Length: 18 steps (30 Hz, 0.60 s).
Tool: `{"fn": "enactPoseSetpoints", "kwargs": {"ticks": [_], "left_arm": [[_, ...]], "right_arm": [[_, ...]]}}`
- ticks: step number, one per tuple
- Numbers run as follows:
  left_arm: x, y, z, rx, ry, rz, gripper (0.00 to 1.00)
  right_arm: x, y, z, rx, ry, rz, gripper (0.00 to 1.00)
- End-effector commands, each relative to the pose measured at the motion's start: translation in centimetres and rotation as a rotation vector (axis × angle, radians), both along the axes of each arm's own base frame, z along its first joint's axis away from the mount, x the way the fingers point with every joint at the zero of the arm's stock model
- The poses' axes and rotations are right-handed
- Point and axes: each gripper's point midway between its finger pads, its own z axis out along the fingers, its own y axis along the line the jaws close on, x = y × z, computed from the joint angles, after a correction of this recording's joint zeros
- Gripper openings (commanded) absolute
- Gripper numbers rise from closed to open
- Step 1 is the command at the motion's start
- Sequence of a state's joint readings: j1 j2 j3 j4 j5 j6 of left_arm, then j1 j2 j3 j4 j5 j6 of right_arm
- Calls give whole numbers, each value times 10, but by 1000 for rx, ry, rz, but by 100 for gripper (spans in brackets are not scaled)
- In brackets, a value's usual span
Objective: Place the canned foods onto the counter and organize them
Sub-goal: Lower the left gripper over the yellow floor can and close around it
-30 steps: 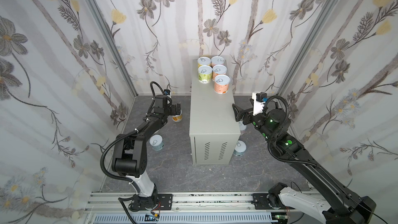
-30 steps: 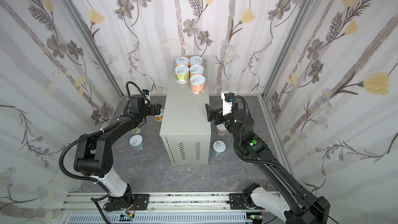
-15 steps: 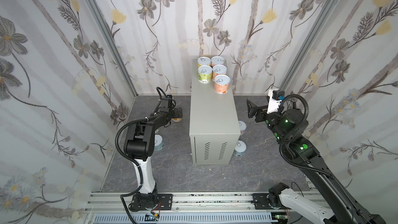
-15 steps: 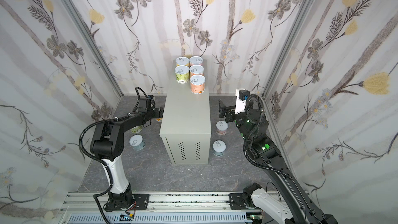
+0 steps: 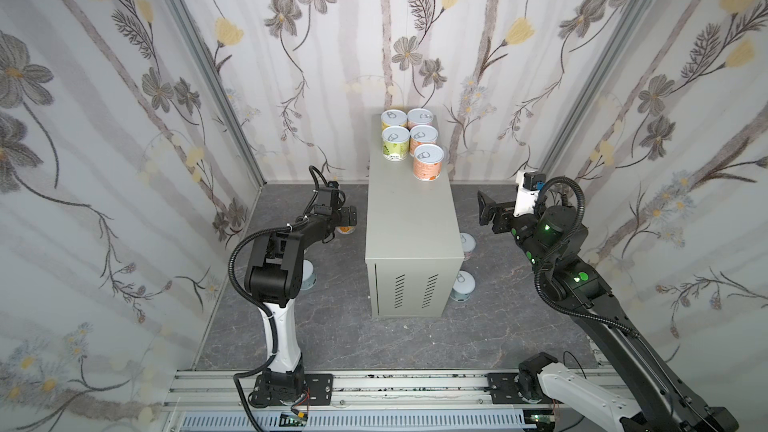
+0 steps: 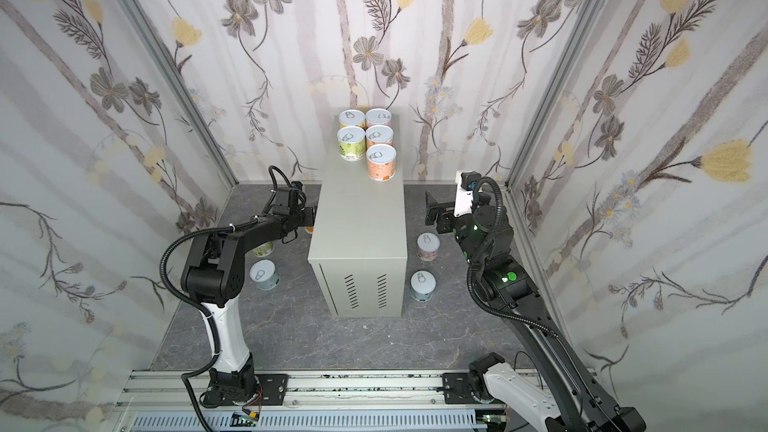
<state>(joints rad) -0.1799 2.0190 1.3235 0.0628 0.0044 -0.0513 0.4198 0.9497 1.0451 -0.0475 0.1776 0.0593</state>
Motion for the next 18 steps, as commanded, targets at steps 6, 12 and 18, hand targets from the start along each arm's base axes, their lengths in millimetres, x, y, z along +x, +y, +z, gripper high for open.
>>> {"fn": "enactPoseSetpoints", "kwargs": {"ticks": [6, 12, 18], "left_arm": [[-10, -10, 33, -36, -60, -61, 100], [-10, -18, 36, -56, -59, -99, 100], [-12, -20, 21, -61, -22, -86, 100]], "right_arm": [[4, 2, -2, 4, -9, 19, 100], [3, 1, 3, 12, -24, 21, 100], [-5, -1, 20, 25, -45, 26, 100]]}}
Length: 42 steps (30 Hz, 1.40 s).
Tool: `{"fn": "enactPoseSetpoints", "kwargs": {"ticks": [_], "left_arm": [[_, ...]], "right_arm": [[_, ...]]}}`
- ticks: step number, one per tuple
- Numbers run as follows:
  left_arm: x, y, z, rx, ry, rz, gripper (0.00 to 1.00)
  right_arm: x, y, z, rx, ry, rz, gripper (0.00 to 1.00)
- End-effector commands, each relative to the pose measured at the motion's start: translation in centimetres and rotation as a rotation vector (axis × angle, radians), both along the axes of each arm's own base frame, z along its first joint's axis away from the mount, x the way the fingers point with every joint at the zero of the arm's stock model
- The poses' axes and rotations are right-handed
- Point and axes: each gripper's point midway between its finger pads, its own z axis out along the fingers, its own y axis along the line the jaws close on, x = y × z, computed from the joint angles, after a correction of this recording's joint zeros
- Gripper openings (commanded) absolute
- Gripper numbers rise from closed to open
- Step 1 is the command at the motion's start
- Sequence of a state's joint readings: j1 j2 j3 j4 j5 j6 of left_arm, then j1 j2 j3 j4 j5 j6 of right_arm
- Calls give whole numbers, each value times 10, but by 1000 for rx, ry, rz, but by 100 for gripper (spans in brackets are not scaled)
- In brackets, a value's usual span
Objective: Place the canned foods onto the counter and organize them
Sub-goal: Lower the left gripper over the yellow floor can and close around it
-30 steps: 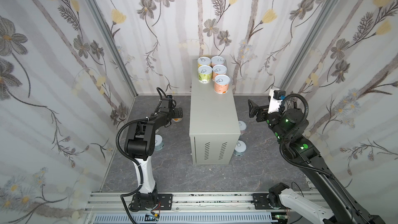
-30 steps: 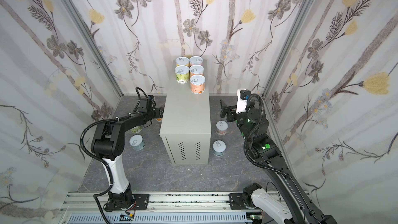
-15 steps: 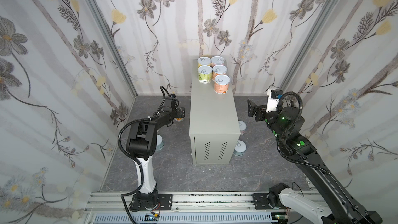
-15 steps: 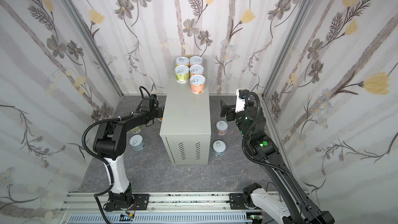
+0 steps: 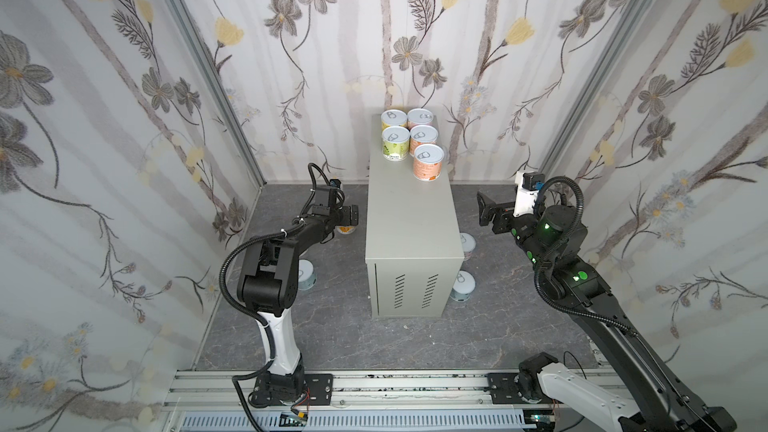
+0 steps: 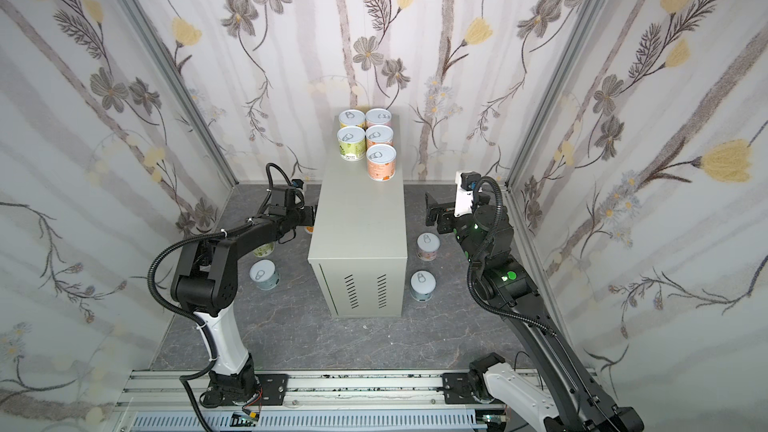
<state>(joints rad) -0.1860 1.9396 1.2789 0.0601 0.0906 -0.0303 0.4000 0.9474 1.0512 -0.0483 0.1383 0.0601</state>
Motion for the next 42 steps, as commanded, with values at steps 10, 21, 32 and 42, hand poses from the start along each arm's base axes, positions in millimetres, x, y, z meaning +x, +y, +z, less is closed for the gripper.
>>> {"fn": "enactPoseSetpoints", "kwargs": {"ticks": [10, 21, 32, 42], "left_arm": [[8, -8, -16, 10, 61, 3, 100], [-4, 1, -41, 40, 126, 46, 100], [4, 1, -12, 30, 36, 68, 100], [6, 4, 6, 41, -16, 86, 100]], "right_arm": [[-8, -4, 16, 23, -33, -5, 100], [-3, 2, 16, 18, -23, 20, 100], [2, 6, 4, 4, 1, 26, 100], [4, 9, 0, -6, 8, 39, 100]]}}
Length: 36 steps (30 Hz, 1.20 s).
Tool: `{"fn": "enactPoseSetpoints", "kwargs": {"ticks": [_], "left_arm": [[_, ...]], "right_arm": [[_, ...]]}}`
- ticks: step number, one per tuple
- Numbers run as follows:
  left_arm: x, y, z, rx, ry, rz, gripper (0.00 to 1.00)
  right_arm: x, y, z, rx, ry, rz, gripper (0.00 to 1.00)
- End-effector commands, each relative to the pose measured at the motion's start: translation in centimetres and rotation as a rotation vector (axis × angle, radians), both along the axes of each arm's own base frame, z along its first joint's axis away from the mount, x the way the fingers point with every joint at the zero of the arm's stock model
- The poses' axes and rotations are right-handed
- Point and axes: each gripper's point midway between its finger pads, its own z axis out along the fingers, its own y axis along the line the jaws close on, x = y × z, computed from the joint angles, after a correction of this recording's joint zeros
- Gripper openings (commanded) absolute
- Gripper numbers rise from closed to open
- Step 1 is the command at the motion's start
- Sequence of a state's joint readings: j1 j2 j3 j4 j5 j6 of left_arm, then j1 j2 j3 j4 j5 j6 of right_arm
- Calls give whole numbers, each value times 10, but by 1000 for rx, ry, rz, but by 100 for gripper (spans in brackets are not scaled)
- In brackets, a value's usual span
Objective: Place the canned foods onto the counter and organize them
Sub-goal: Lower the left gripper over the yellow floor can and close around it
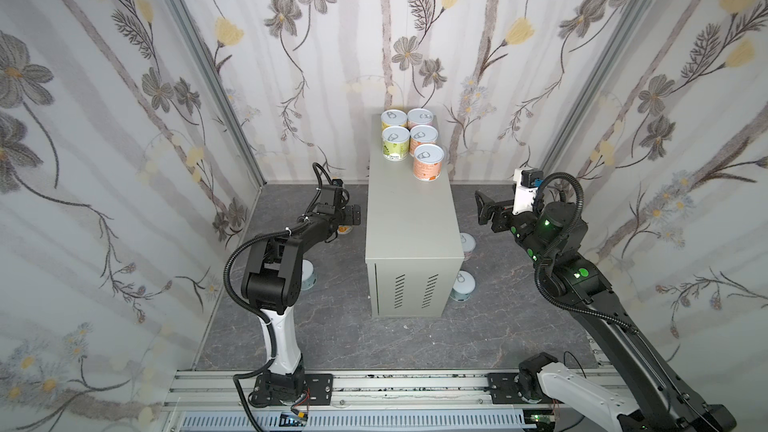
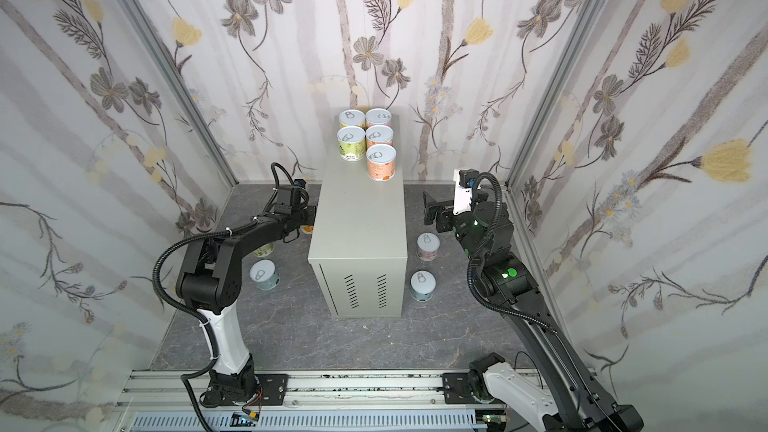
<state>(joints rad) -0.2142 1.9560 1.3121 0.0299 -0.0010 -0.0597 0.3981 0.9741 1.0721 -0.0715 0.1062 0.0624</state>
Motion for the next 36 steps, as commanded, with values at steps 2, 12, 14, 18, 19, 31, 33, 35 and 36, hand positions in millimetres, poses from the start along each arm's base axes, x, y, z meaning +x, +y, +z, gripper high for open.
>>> {"fn": "enactPoseSetpoints", "kwargs": {"ticks": [2, 12, 14, 18, 19, 31, 33, 35, 36], "left_arm": [[2, 6, 3, 12, -15, 35, 100], [2, 13, -13, 48, 19, 63, 100], [2, 12, -17, 48, 29, 62, 100], [2, 12, -28, 58, 58, 60, 100], [2, 12, -31, 62, 70, 61, 100], [5, 13, -49, 75, 132, 73, 99], [5, 12, -53, 76, 147, 71, 96], [6, 11, -56, 77, 158, 65, 94], [6, 9, -57, 73, 163, 57, 93]], "right_arm": [[1, 2, 4, -1, -18, 11, 100], [3, 4, -1, -7, -5, 18, 100], [4, 5, -1, -8, -3, 21, 100], [5, 5, -1, -10, -2, 22, 100], [5, 5, -2, -11, -1, 20, 100], [5, 6, -4, -14, 4, 28, 100], [4, 5, -5, -14, 6, 26, 100], [3, 4, -6, -13, 6, 23, 100], [3, 3, -6, -12, 5, 20, 100]]}}
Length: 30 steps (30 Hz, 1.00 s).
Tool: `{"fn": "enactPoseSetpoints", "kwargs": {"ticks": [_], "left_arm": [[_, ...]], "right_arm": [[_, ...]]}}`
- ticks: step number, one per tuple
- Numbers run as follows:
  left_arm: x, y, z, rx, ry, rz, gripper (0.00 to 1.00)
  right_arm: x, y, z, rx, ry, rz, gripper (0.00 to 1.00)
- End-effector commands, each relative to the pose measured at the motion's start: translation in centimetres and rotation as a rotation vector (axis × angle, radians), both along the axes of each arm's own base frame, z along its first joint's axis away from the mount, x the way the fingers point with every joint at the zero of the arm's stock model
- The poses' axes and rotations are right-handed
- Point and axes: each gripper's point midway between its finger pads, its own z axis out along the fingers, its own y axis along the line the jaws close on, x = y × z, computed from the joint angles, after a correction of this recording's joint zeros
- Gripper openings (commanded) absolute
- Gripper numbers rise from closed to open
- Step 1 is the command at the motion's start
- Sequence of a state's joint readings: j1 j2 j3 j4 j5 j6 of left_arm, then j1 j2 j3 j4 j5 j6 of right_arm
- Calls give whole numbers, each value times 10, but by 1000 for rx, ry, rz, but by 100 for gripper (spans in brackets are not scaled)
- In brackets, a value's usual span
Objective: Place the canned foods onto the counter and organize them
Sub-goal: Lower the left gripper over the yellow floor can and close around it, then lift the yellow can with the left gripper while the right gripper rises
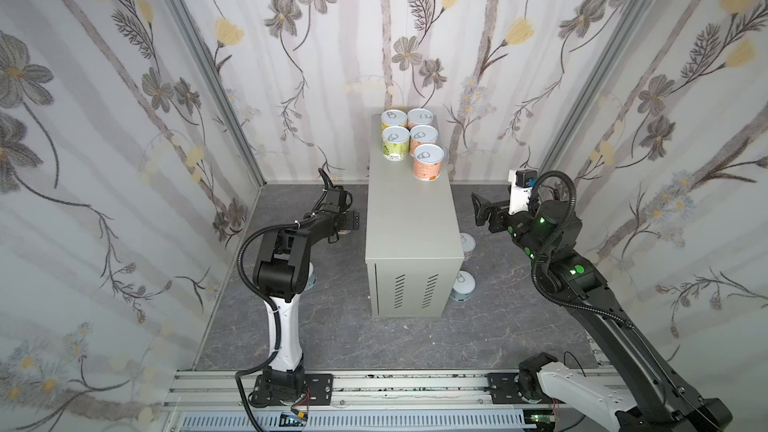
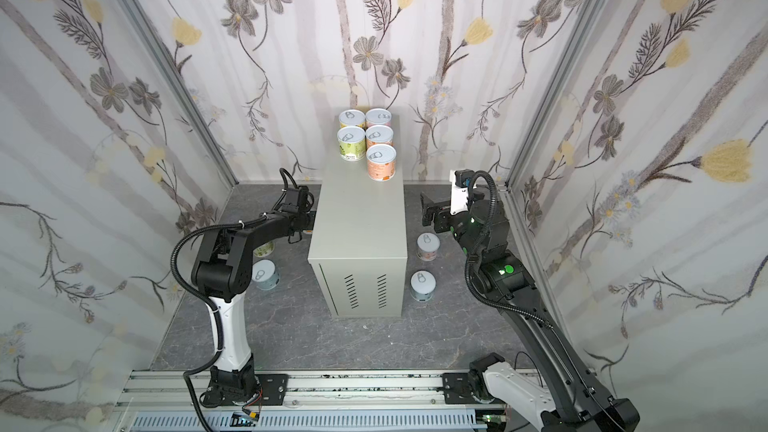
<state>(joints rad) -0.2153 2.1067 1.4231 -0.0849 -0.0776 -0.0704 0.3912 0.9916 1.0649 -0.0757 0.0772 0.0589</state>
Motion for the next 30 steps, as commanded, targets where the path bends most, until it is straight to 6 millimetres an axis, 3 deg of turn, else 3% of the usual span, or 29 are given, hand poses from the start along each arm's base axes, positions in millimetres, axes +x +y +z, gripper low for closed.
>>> {"fn": "enactPoseSetpoints", "kwargs": {"ticks": [1, 14, 19, 24, 30], "left_arm": [[-1, -2, -4, -7, 26, -5, 92], [-9, 5, -24, 55, 101, -13, 77], [-13, 6, -23, 55, 100, -7, 71], [-17, 8, -4, 53, 66, -3, 66], [-23, 11, 51, 66, -4, -30, 66]], "right_arm": [[-2, -2, 4, 0, -22, -3, 100], [0, 0, 8, -6, -37, 8, 100], [-3, -1, 14, 11, -60, 8, 100], [-4, 1, 24, 5, -84, 26, 100], [-6, 11, 48, -8, -162, 82, 100]]}}
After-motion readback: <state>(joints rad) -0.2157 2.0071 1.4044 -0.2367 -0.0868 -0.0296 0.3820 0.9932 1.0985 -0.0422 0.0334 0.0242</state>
